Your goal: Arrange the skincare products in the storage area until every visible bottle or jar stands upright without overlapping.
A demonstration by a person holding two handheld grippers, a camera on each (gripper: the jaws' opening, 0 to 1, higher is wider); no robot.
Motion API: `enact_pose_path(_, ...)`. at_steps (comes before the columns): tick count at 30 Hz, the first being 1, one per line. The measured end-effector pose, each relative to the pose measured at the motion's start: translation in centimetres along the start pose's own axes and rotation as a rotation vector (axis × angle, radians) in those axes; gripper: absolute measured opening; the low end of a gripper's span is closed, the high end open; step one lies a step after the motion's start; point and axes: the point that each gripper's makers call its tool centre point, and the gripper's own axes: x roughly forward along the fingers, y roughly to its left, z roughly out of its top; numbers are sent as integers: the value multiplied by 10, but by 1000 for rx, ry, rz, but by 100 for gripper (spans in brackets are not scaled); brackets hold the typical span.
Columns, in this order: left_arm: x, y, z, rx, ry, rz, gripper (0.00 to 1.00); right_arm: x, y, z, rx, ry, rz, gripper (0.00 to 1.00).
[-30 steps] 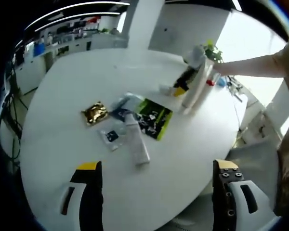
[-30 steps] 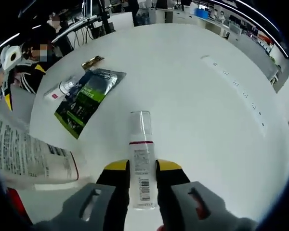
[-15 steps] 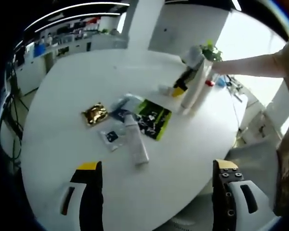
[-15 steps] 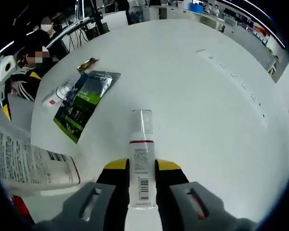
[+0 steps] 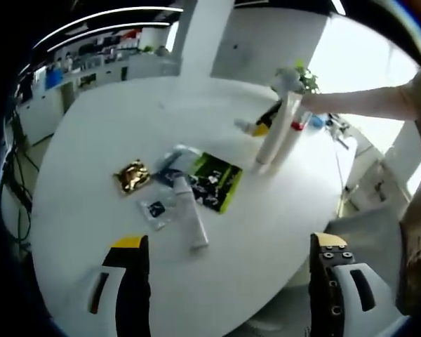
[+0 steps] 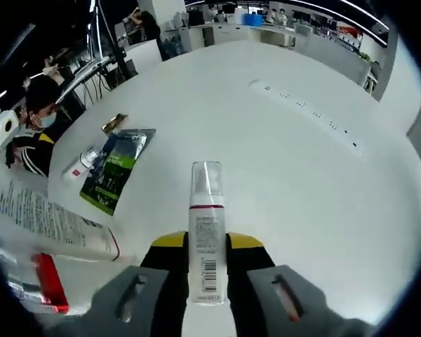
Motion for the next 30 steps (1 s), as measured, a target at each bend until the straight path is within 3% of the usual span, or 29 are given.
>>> enact_pose_path(11, -5, -9, 7, 37, -8, -15, 93, -40, -8, -21, 159, -114, -59, 19)
enact_pose_path(16, -9, -17, 19, 35, -46, -34, 93, -67, -6, -33, 263, -203, -90, 19)
enact_pose_path(24, -14, -31, 29, 8, -93, -86, 93, -112, 17, -48, 433, -392, -85, 19)
enact_pose_path(30, -18, -42, 31, -8, -111, -109, 93, -131, 41, -66, 460, -457, -100, 19)
